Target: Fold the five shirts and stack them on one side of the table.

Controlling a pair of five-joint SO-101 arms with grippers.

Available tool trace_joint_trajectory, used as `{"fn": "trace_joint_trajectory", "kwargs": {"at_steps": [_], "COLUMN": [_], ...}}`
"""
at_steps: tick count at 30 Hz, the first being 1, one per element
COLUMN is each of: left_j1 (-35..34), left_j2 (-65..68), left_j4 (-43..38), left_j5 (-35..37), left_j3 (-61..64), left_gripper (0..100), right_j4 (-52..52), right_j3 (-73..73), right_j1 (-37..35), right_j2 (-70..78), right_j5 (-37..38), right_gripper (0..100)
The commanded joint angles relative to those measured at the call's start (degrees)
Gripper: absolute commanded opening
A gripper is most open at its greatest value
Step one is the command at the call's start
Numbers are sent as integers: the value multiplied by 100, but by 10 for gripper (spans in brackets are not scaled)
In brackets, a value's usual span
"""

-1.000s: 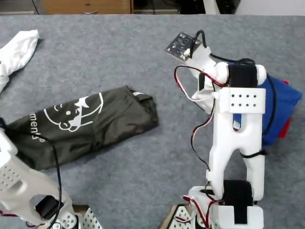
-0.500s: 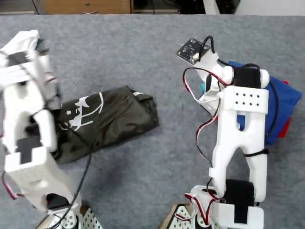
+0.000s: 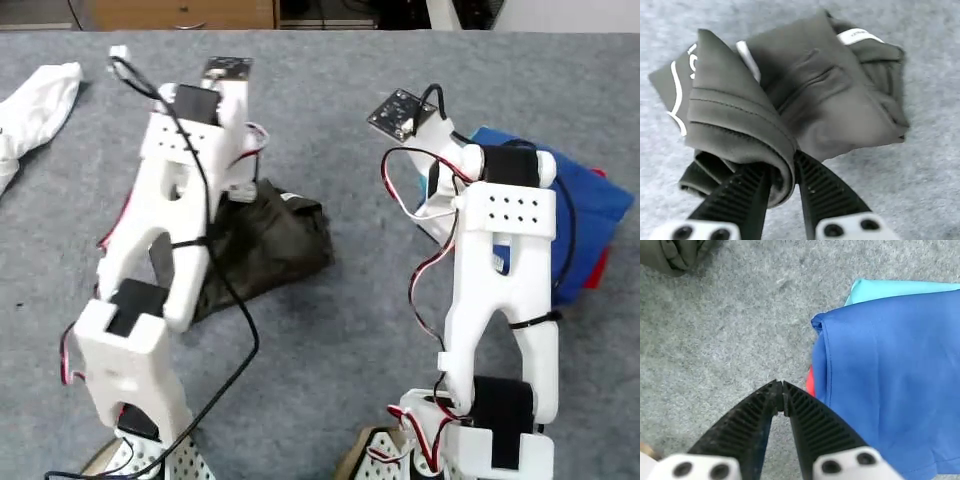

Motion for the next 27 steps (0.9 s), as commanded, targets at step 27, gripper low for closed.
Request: {"fn": "trace_joint_trajectory", "kwargs": {"at_steps": [27], "left_j1": [-1125], "left_j2": [444], "left_j4": [70], "left_j5": [457], "left_j3": [-1960], "left_gripper": [81], "right_j4": [-132], "right_j3": [-31], "right_j1": [-646], "right_j2": [-154], "right_j5": [9], "right_gripper": [107]}}
